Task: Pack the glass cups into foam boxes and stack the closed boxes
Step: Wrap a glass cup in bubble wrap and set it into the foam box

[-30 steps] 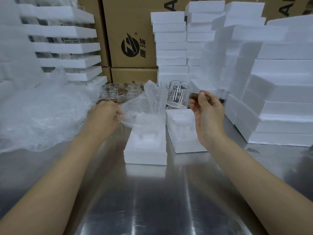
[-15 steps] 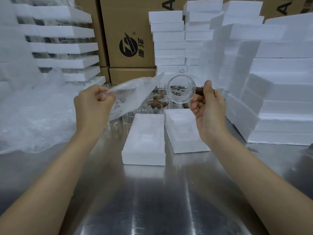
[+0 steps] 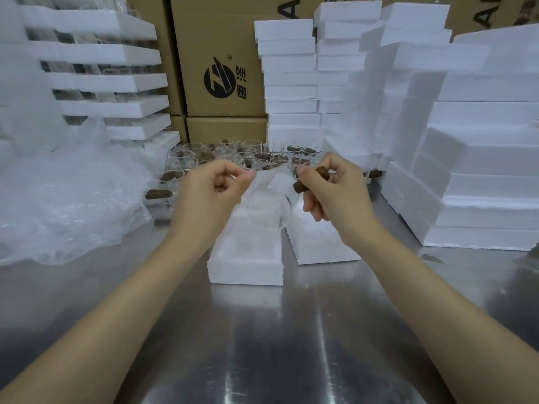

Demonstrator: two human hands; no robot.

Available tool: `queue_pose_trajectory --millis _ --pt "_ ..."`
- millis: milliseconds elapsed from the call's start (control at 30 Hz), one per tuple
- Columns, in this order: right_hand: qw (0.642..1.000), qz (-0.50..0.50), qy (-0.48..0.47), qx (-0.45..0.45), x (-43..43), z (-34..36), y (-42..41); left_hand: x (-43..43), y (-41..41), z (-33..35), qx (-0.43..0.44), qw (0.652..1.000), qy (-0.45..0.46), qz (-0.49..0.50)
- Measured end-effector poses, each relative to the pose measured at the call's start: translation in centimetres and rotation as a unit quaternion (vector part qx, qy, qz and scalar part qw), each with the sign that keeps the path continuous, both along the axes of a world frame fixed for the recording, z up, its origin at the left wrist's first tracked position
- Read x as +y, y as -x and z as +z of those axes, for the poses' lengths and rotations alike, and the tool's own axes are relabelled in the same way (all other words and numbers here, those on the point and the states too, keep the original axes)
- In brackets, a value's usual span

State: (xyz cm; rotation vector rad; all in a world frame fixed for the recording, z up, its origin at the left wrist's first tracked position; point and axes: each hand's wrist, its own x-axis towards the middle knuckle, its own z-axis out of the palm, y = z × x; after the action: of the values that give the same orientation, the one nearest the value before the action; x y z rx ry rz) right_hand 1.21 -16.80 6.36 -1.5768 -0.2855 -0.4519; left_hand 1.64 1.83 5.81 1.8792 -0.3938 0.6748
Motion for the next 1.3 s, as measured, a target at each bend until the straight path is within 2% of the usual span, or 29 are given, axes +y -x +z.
queue_pose_trajectory --millis 133,233,333,400,500,633,700,767,833,900,1067,1167,1300 --pt "0.999 -0.038 0.024 0.001 -0.4 -0.3 -0.4 -0.2 0.1 -0.2 0.03 0.998 0.0 -0.05" --pt "0.998 -0.043 0.054 0.002 -0.1 -0.9 -0.5 -0.6 -0.1 -1.0 0.038 0.999 -0.028 -0.006" --pt "0.996 -0.041 0.08 0.009 0.2 -1.3 -0.7 -0.2 -0.5 -1.3 0.099 0.987 -0.11 0.057" --pt "0.995 -0.035 0.097 0.017 0.1 -1.4 -0.8 0.1 -0.8 -1.1 0.088 0.987 -0.127 0.044" --pt "0.994 -0.044 0.099 0.022 0.3 -1.6 -0.8 -0.2 -0.3 -1.1 0.027 0.995 -0.095 0.011" --pt "0.995 -0.064 -0.007 0.071 0.8 -1.8 -0.8 -1.1 0.7 -0.8 -0.031 0.996 -0.069 -0.043" --pt "0.985 -0.007 -0.114 0.125 0.8 -1.6 -1.0 -1.4 0.9 -0.7 -0.03 0.992 -0.1 -0.073" --pt "0.949 0.097 -0.238 0.18 0.9 -1.5 -1.3 -1.7 1.1 -0.7 -0.042 0.987 -0.125 -0.087" --pt "0.905 0.187 -0.31 0.223 1.3 -1.5 -1.0 -1.7 1.4 -0.5 -0.061 0.984 -0.143 -0.091" --pt "0.882 0.236 -0.33 0.24 1.5 -1.7 -0.9 -1.6 1.5 -0.3 -0.074 0.981 -0.15 -0.102" --pt "0.891 0.282 -0.301 0.19 2.2 -1.4 -0.5 -2.2 2.4 -0.4 -0.073 0.964 -0.17 -0.193" --pt "0.888 0.265 -0.318 0.2 1.9 -1.1 -0.5 -2.6 2.8 -0.7 -0.052 0.954 -0.18 -0.234" --pt "0.917 0.221 -0.264 0.2 1.0 -0.9 0.5 -2.9 3.2 -0.7 -0.055 0.941 -0.183 -0.279"
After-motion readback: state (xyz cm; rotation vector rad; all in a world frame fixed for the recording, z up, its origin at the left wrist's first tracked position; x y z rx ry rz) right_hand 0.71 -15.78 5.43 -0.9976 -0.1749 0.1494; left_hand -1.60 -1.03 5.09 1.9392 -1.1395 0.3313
